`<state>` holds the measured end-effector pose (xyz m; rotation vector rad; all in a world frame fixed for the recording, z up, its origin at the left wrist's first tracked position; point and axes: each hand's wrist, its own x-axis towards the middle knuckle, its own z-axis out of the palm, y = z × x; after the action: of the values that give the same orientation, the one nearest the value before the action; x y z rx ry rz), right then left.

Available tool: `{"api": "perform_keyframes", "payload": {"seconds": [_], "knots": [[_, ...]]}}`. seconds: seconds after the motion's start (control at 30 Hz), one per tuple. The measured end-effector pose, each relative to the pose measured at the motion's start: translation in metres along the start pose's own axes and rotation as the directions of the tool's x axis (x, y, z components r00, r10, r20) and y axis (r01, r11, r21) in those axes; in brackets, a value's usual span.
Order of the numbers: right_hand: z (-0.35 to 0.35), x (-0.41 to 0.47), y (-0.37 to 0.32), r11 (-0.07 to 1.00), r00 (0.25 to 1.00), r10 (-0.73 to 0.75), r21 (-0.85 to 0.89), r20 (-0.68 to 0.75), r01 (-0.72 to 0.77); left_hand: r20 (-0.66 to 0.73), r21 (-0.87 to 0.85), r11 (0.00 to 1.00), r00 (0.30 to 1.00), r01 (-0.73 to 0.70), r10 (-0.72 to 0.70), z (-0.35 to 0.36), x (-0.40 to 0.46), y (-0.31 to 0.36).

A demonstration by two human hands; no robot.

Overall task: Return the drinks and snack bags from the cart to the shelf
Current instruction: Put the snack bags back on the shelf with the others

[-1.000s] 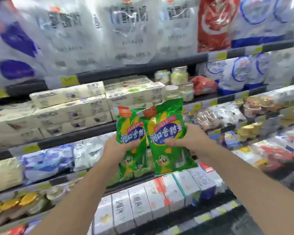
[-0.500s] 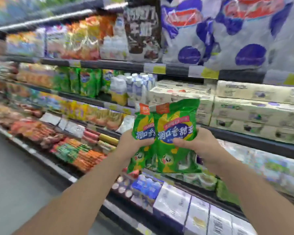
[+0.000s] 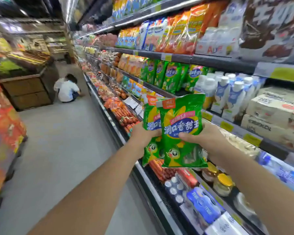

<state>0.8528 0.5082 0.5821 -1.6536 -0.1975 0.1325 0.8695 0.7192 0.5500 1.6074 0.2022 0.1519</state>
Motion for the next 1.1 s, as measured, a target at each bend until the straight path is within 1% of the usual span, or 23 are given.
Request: {"api": "perform_keyframes", "payload": {"seconds": [0.03, 0.13, 0.3, 0.4, 0.5, 0.53, 0.67, 0.8, 0.9, 0.97, 1.1], "knots": [[0.01, 0.01, -0.003, 1.0, 1.0, 0.002, 0.003, 0.023, -0.002, -0.025, 0.002, 1.0, 1.0, -0.009, 0.009, -0.01, 0.005, 0.001], [0.043, 0.04, -0.008, 1.0, 0.997, 0.014, 0.017, 0.071, -0.015, -0.043, 0.004, 1.0, 0.999, -0.018, 0.019, -0.041, 0.025, 0.002], [0.094, 0.088, -0.015, 0.999, 0.995, 0.038, -0.03, 0.09, -0.036, -0.055, 0.024, 1.0, 0.998, -0.016, 0.017, -0.088, 0.08, 0.009], [0.115, 0.118, -0.022, 0.998, 0.999, 0.035, -0.046, 0.041, -0.033, 0.011, 0.02, 1.0, 1.0, -0.022, 0.022, -0.11, 0.124, 0.018], [0.124, 0.15, -0.027, 0.998, 0.996, 0.038, -0.05, -0.077, -0.042, 0.111, 0.017, 0.999, 0.993, -0.036, 0.034, -0.121, 0.175, 0.025], [0.123, 0.153, -0.03, 0.998, 0.995, 0.04, -0.047, -0.096, -0.045, 0.13, 0.011, 0.999, 0.991, -0.039, 0.037, -0.12, 0.181, 0.03], [0.113, 0.178, -0.029, 0.994, 0.968, 0.061, -0.068, -0.243, -0.08, 0.244, -0.001, 0.998, 0.968, -0.059, 0.058, -0.102, 0.233, 0.038], [0.089, 0.185, -0.025, 0.991, 0.936, 0.076, -0.08, -0.344, -0.11, 0.371, -0.035, 0.998, 0.927, -0.047, 0.057, -0.062, 0.265, 0.046], [0.066, 0.189, -0.026, 0.989, 0.916, 0.056, -0.107, -0.396, -0.107, 0.449, -0.024, 0.999, 0.892, -0.046, 0.052, -0.023, 0.291, 0.051], [0.048, 0.192, -0.024, 0.989, 0.902, 0.052, -0.106, -0.429, -0.107, 0.485, 0.013, 0.999, 0.874, -0.044, 0.032, 0.007, 0.305, 0.054], [0.022, 0.199, -0.018, 0.99, 0.89, 0.076, -0.073, -0.451, -0.121, 0.502, 0.103, 0.995, 0.864, 0.0, -0.052, 0.055, 0.331, 0.059]]}}
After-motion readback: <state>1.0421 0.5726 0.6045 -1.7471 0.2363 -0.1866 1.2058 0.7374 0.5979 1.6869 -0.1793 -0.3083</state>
